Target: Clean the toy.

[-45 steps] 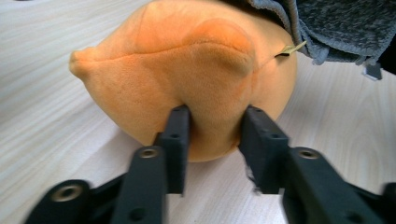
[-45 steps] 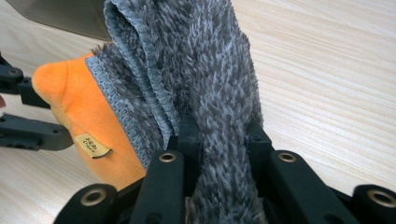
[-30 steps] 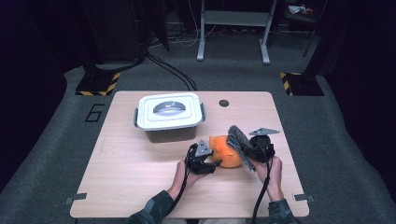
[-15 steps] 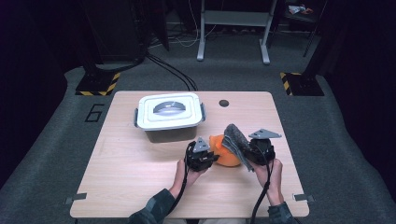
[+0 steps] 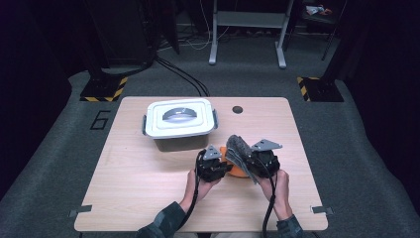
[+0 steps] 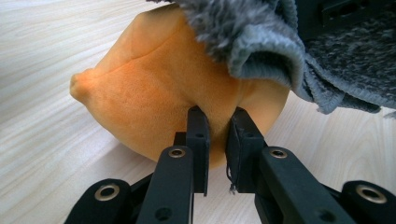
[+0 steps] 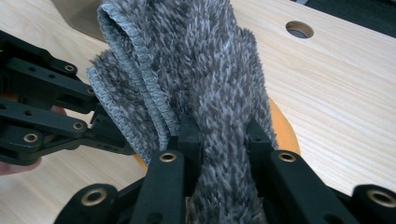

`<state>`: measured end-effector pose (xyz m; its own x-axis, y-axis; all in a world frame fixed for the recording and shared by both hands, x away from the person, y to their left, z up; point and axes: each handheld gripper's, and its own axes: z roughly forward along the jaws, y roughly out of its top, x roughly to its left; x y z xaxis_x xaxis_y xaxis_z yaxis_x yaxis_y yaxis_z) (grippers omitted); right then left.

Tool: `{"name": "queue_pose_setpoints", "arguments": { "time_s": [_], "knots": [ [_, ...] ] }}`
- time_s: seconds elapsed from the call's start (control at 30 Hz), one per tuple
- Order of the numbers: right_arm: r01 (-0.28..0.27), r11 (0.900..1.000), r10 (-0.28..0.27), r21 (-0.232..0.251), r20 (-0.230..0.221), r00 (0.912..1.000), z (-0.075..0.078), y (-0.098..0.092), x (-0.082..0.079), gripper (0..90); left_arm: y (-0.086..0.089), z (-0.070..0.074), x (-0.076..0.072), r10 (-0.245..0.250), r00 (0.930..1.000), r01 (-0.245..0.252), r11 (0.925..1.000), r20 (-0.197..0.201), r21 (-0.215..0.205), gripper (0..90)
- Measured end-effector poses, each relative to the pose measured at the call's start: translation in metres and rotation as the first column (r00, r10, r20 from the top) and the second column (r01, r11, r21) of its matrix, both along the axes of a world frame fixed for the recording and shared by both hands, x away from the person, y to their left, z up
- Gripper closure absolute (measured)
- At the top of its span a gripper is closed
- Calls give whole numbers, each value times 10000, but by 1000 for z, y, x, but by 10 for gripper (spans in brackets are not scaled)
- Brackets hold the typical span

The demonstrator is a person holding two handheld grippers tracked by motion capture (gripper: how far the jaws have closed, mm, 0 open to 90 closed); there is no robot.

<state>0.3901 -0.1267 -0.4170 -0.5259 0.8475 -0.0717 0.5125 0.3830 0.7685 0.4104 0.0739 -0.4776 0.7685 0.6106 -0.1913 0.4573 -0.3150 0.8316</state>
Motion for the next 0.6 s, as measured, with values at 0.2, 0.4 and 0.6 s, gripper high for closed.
{"name": "queue_pose_setpoints", "arguments": {
  "time_s": [0.2, 0.4, 0.6],
  "knots": [
    [341, 9994, -341, -24, 9, 9994, -3, -8, 2, 748, 2, -2, 2, 32, 10000, -32, 10000, -77, -17, 801],
    [852, 9961, -846, 223, -267, 9961, -12, -29, 6, 748, 2, -3, 3, 12, 9999, -13, 9999, -116, -110, 800],
    [1421, 9886, -1390, 488, -618, 9884, -25, -49, 13, 748, 3, -4, 4, -79, 9999, 78, 9999, -150, -112, 798]
  ]
}}
